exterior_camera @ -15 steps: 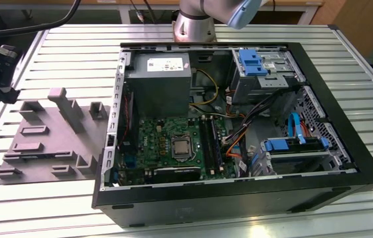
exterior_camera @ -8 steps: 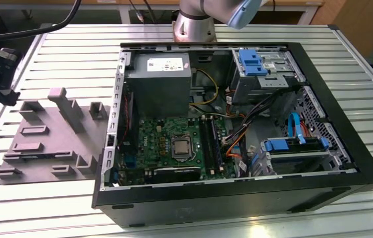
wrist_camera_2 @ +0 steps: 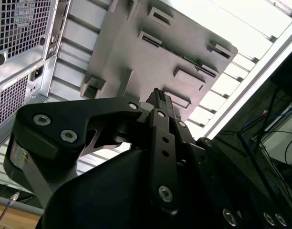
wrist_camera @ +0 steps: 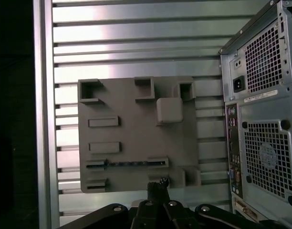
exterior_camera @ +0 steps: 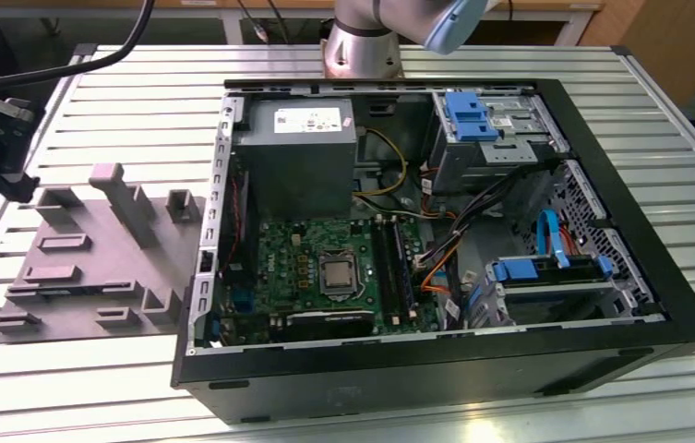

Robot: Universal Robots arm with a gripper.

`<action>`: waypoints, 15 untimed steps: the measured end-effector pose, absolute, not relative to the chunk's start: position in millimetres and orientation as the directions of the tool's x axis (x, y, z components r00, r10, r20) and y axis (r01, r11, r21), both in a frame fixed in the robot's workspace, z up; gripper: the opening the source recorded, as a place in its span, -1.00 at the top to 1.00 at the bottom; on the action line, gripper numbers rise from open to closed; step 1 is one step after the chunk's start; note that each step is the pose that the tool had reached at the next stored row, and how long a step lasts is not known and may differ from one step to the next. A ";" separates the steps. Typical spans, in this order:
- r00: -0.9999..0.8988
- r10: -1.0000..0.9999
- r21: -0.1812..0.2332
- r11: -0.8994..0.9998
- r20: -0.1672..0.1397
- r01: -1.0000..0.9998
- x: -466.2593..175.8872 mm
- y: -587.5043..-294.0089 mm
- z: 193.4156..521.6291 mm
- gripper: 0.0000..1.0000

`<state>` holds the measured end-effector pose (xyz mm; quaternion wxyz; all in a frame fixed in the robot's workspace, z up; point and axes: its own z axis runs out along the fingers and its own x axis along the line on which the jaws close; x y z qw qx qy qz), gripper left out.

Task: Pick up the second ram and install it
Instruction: 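Reach for the second ram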

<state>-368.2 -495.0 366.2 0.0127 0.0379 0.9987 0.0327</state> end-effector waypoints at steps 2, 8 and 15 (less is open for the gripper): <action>-0.997 0.077 0.066 0.995 -0.023 0.075 -368.9 -495.0 364.9 0.79; -0.997 0.077 0.066 0.995 -0.023 0.075 -370.4 -495.0 361.1 0.79; -0.997 0.077 0.066 0.995 -0.023 0.075 -371.9 -495.0 357.7 0.79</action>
